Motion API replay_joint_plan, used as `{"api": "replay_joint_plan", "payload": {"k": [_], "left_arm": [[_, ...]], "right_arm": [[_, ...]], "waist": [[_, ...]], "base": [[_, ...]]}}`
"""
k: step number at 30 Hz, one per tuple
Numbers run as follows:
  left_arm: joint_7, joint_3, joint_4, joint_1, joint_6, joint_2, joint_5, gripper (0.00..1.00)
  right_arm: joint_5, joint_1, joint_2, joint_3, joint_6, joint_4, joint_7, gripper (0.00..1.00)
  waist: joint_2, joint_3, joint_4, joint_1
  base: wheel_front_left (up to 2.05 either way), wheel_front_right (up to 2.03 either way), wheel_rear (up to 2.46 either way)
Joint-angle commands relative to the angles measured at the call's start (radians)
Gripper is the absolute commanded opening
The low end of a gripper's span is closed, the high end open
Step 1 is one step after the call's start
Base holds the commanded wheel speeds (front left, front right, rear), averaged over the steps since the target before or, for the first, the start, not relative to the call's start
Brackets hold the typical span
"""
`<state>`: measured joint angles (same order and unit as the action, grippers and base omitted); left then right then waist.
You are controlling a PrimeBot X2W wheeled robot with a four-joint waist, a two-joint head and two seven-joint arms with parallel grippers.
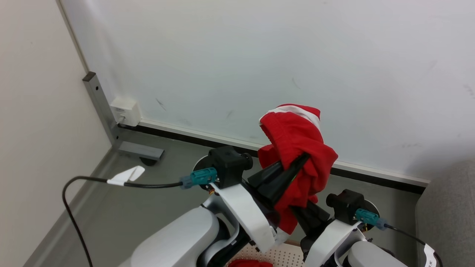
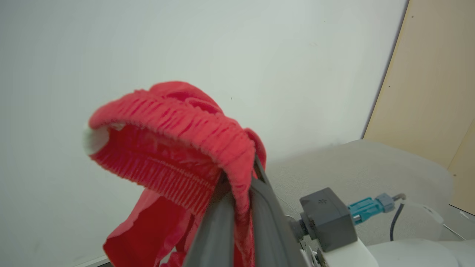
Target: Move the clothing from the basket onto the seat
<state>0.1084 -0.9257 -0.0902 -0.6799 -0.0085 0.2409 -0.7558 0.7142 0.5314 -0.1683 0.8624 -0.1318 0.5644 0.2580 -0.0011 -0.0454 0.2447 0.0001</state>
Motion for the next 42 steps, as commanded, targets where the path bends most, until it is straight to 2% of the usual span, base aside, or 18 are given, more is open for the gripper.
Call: {"api": "replay_joint_plan", "payload": {"k": [1,8,13,18,21,22,23,24,25,26,27,42], "left_arm": [[0.010,0.004,-0.003,0.001,0.003,0.008,-0.004,0.00],[0.023,0.027,-0.046,0.015,0.008,0.030,-0.019,0.00],[0.033,0.032,-0.066,0.030,0.009,0.049,-0.026,0.00],[0.025,0.007,-0.059,0.051,-0.002,0.049,-0.025,0.00],[0.025,-0.008,-0.060,0.067,0.000,0.045,-0.022,0.00],[0.024,-0.011,-0.059,0.071,0.001,0.044,-0.023,0.09],[0.026,-0.013,-0.060,0.075,0.005,0.045,-0.022,0.34],[0.025,-0.017,-0.061,0.078,0.005,0.045,-0.022,0.49],[0.025,-0.017,-0.061,0.078,0.005,0.045,-0.022,0.49],[0.026,-0.021,-0.061,0.084,0.003,0.045,-0.022,0.78],[0.029,-0.023,-0.059,0.087,0.002,0.044,-0.022,1.00],[0.064,-0.049,-0.048,0.099,0.009,0.065,0.022,1.00]], "right_arm": [[-0.009,-0.002,-0.003,-0.013,0.002,-0.009,0.007,0.00],[-0.027,-0.042,-0.017,-0.071,0.002,-0.055,0.007,0.00],[-0.057,-0.099,-0.032,-0.183,0.002,-0.108,0.007,0.00],[-0.107,-0.150,-0.034,-0.310,0.002,-0.165,0.007,0.00],[-0.135,-0.165,-0.033,-0.351,0.002,-0.193,0.007,0.00],[-0.142,-0.167,-0.034,-0.362,0.002,-0.201,0.007,0.00],[-0.149,-0.166,-0.035,-0.372,0.002,-0.210,0.007,0.00],[-0.153,-0.166,-0.039,-0.383,0.002,-0.219,0.007,0.00],[-0.153,-0.166,-0.039,-0.383,0.002,-0.219,0.007,0.00],[-0.158,-0.167,-0.042,-0.396,0.002,-0.227,0.007,0.00],[-0.167,-0.168,-0.044,-0.405,0.002,-0.236,0.007,0.00],[-0.244,-0.206,-0.100,-0.543,0.002,-0.334,0.007,0.00]], "waist": [[0.0001,0.000,0.002,-0.0001],[0.0001,-0.003,-0.011,-0.0001],[0.0001,0.000,-0.025,-0.0001],[0.0001,0.003,-0.048,-0.0001],[0.0001,0.002,-0.070,-0.0001],[0.0001,0.003,-0.080,-0.0001],[0.0001,0.005,-0.092,-0.0001],[0.0001,0.007,-0.103,-0.0001],[0.0001,0.007,-0.103,-0.0001],[0.0001,0.008,-0.116,-0.0001],[0.0001,0.010,-0.129,-0.0001],[0.0001,0.058,-0.379,-0.0001]], "base": [[0.00,0.00,0.00],[0.00,0.00,0.00],[0.00,0.00,0.00],[0.00,0.00,0.00],[0.00,0.00,0.00],[0.00,0.00,0.00],[0.00,0.00,0.00],[0.00,0.00,0.00],[0.00,0.00,0.00],[0.00,0.00,0.00],[0.00,0.00,0.00],[0.00,0.00,0.00]]}}
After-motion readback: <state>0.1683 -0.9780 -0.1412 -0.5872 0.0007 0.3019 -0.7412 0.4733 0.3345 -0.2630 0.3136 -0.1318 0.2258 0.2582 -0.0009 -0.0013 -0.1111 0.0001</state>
